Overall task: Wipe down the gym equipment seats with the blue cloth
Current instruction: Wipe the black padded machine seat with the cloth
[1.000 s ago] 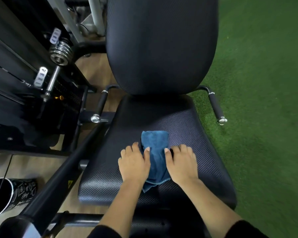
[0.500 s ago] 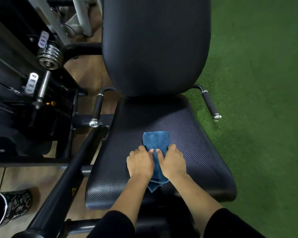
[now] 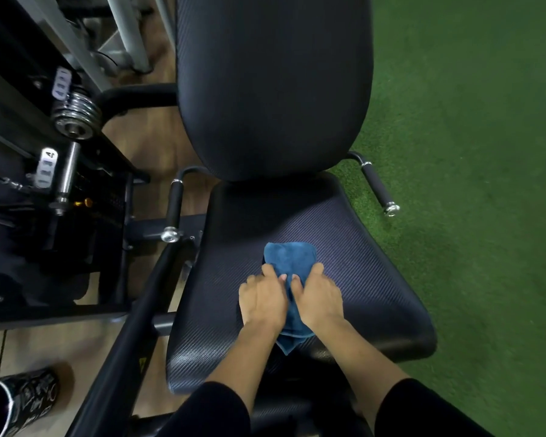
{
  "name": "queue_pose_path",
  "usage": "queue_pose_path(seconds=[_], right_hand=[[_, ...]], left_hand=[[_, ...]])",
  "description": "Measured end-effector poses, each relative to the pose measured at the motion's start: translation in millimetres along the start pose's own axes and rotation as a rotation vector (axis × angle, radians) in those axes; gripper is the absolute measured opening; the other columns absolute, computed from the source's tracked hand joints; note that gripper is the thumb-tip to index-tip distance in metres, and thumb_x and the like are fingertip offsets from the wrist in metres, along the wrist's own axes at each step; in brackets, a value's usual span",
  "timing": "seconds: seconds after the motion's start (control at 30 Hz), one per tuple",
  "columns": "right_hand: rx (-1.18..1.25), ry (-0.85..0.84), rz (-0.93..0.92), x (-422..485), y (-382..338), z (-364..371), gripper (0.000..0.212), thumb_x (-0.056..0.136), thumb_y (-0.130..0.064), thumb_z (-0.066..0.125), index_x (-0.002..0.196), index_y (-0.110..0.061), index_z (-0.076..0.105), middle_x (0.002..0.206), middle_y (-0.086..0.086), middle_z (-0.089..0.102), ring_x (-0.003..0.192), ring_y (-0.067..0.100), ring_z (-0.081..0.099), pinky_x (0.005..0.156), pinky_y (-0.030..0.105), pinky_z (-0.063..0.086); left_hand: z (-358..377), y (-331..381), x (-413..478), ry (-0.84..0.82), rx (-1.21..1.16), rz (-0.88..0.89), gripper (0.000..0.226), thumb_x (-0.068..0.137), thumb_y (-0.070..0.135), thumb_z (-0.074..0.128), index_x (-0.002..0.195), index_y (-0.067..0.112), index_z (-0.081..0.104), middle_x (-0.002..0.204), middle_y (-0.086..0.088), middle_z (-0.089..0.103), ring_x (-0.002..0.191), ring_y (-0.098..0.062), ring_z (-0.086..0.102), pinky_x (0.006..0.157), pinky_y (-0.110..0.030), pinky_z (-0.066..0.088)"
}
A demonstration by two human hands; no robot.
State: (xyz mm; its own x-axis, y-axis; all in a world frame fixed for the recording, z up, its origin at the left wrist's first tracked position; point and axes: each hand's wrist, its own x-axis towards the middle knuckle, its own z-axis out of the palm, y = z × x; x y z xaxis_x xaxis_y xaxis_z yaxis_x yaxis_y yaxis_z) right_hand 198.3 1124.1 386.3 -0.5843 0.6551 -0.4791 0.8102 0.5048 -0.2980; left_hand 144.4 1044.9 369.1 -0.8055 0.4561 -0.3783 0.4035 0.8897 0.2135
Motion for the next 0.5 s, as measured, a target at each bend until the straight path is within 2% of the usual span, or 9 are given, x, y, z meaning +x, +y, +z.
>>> queue_pose_path(seconds=[0.13, 0.17, 0.23, 0.3, 0.4, 0.5], right_hand=[[-0.012, 0.037, -0.043, -5.4, 3.1, 0.5, 0.028, 0.1, -0.039, 0.038, 0.105, -0.011, 0.035, 0.097, 0.008, 0.063, 0.09, 0.025, 0.062, 0.08, 0.036, 0.048], [-0.025, 0.045, -0.057, -6.6, 3.7, 1.4, 0.028, 0.1, -0.039, 0.037, 0.105, -0.011, 0.034, 0.095, 0.008, 0.064, 0.089, 0.025, 0.062, 0.08, 0.036, 0.048], [-0.043, 0.059, -0.081, -9.1, 4.7, 3.3, 0.028, 0.1, -0.039, 0.035, 0.107, -0.012, 0.034, 0.094, 0.008, 0.065, 0.087, 0.024, 0.062, 0.079, 0.036, 0.049], [-0.04, 0.075, -0.095, -12.6, 4.9, 2.8, 0.028, 0.101, -0.039, 0.034, 0.109, -0.012, 0.034, 0.094, 0.007, 0.064, 0.086, 0.023, 0.061, 0.077, 0.034, 0.047], [-0.04, 0.095, -0.116, -22.3, 3.3, -1.9, 0.031, 0.101, -0.038, 0.034, 0.113, -0.01, 0.034, 0.094, 0.008, 0.063, 0.087, 0.023, 0.062, 0.075, 0.034, 0.047], [-0.025, 0.107, -0.15, -42.2, -0.7, -9.9, 0.029, 0.1, -0.037, 0.034, 0.112, -0.01, 0.034, 0.094, 0.008, 0.065, 0.087, 0.026, 0.063, 0.076, 0.036, 0.047]], left_hand=[[-3.2, -1.9, -4.3, 0.063, 0.088, 0.134, 0.031, 0.103, 0.036, 0.025, 0.109, 0.011, 0.042, 0.094, -0.006, 0.066, 0.086, -0.021, 0.061, 0.077, -0.031, 0.039], [-2.5, -3.0, -5.7, 0.074, 0.089, 0.152, 0.028, 0.102, 0.035, 0.034, 0.106, 0.01, 0.046, 0.086, -0.006, 0.066, 0.077, -0.021, 0.063, 0.072, -0.031, 0.041], [-1.8, -4.3, -8.3, 0.129, 0.074, 0.18, 0.026, 0.087, 0.032, 0.065, 0.086, 0.009, 0.053, 0.056, -0.004, 0.06, 0.048, -0.018, 0.057, 0.053, -0.03, 0.042], [1.5, -7.0, -10.2, 0.171, 0.078, 0.199, 0.032, 0.073, 0.029, 0.079, 0.074, 0.01, 0.054, 0.041, -0.002, 0.051, 0.033, -0.017, 0.048, 0.042, -0.025, 0.038], [-1.2, -10.8, -19.3, 0.171, 0.02, 0.21, 0.026, 0.085, 0.03, 0.065, 0.08, 0.009, 0.052, 0.048, -0.006, 0.056, 0.039, -0.02, 0.052, 0.045, -0.027, 0.039], [-14.5, -13.6, -35.1, 0.133, -0.082, 0.169, 0.029, 0.1, 0.034, 0.035, 0.102, 0.008, 0.047, 0.076, -0.01, 0.066, 0.066, -0.027, 0.063, 0.059, -0.033, 0.043]])
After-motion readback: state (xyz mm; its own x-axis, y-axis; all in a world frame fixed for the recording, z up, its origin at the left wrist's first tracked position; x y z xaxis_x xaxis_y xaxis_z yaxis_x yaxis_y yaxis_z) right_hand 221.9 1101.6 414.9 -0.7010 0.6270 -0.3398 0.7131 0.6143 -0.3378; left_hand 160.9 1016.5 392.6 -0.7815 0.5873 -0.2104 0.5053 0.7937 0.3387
